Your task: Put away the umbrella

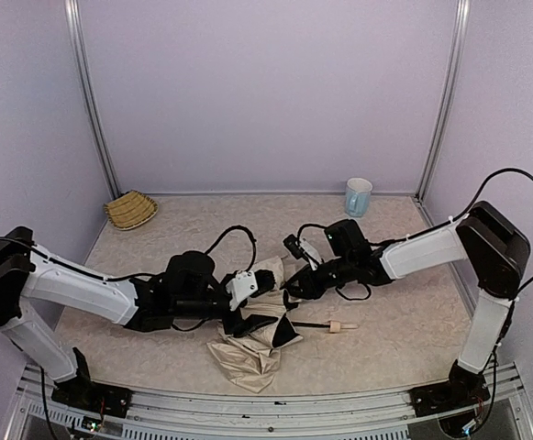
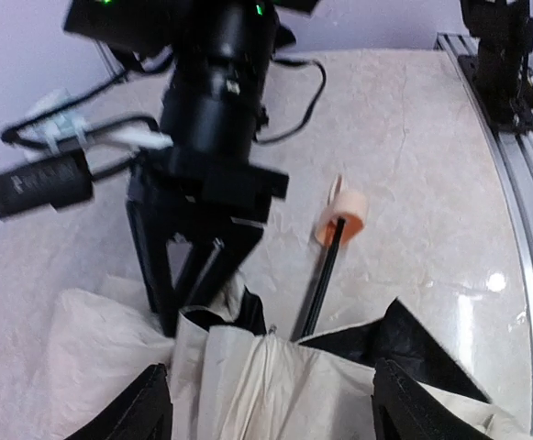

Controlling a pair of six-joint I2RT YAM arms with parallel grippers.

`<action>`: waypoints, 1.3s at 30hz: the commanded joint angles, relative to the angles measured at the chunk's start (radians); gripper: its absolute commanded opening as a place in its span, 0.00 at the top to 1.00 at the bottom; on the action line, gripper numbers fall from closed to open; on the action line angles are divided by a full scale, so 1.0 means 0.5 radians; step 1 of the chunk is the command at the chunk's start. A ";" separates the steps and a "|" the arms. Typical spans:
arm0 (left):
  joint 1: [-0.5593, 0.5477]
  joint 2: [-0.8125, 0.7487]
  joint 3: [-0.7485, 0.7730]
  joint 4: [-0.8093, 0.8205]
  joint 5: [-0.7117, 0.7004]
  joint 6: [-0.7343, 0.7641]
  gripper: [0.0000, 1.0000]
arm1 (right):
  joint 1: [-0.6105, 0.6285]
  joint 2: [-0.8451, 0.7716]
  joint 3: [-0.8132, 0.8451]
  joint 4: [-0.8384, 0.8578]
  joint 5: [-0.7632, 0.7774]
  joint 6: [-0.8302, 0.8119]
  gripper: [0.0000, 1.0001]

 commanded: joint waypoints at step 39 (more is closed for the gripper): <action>-0.103 -0.732 -0.701 -0.354 -0.302 -1.569 0.20 | 0.370 -0.188 0.122 -0.826 0.843 -1.409 1.00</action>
